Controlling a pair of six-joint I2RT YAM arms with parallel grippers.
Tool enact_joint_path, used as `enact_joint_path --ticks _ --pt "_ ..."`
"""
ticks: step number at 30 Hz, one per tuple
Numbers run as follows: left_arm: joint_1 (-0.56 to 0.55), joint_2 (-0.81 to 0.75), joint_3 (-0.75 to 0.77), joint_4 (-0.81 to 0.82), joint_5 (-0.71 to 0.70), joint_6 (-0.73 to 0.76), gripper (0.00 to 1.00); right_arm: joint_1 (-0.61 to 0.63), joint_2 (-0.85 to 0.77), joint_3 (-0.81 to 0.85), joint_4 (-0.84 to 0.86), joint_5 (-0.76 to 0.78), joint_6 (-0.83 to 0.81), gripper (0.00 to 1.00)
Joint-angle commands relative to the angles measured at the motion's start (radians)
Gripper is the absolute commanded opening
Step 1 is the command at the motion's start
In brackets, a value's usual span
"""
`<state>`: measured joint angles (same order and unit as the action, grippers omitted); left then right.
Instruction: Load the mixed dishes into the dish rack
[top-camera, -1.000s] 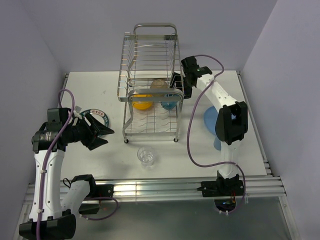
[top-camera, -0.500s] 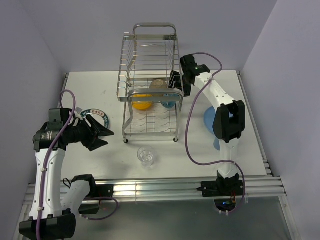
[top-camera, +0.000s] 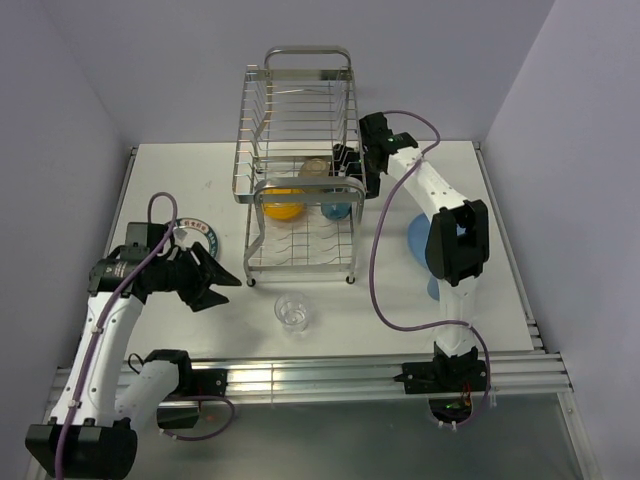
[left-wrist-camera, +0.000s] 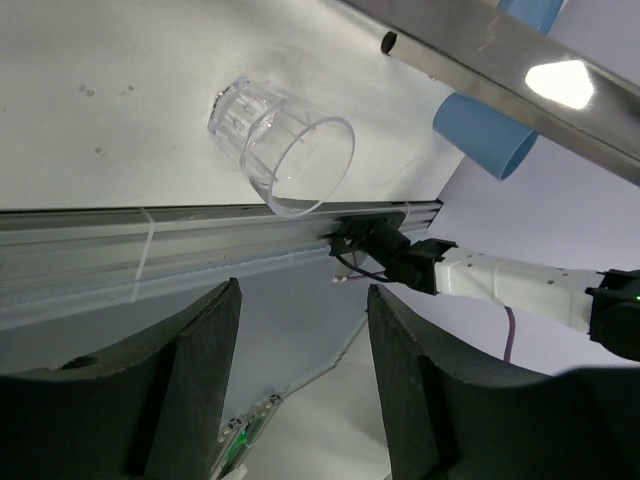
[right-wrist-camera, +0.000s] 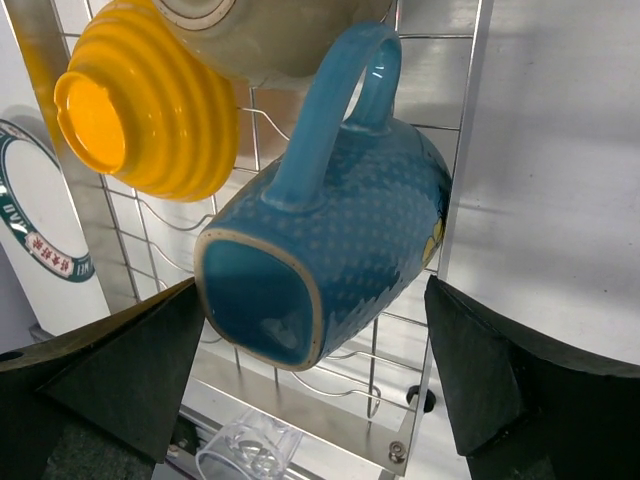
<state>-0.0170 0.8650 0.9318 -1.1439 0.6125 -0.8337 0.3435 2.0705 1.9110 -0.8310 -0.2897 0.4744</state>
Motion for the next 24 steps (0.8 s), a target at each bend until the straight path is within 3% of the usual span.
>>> enact_joint_path --ticks 1,6,13,24 --pt "-0.075 0.005 -0.011 0.079 -0.051 -0.08 0.6 0.049 -0.038 -0.001 0.03 -0.02 -0.005 0.97" --pt "-0.112 0.009 -0.063 0.153 -0.08 -0.151 0.59 0.037 -0.091 -0.073 0.082 -0.06 0.018 0.97" --pt "-0.271 0.051 -0.137 0.323 -0.149 -0.272 0.57 0.005 -0.168 -0.153 0.184 -0.209 0.07 0.98" --pt "-0.446 0.175 -0.189 0.496 -0.269 -0.392 0.56 -0.11 -0.266 -0.326 0.247 -0.27 0.104 0.98"
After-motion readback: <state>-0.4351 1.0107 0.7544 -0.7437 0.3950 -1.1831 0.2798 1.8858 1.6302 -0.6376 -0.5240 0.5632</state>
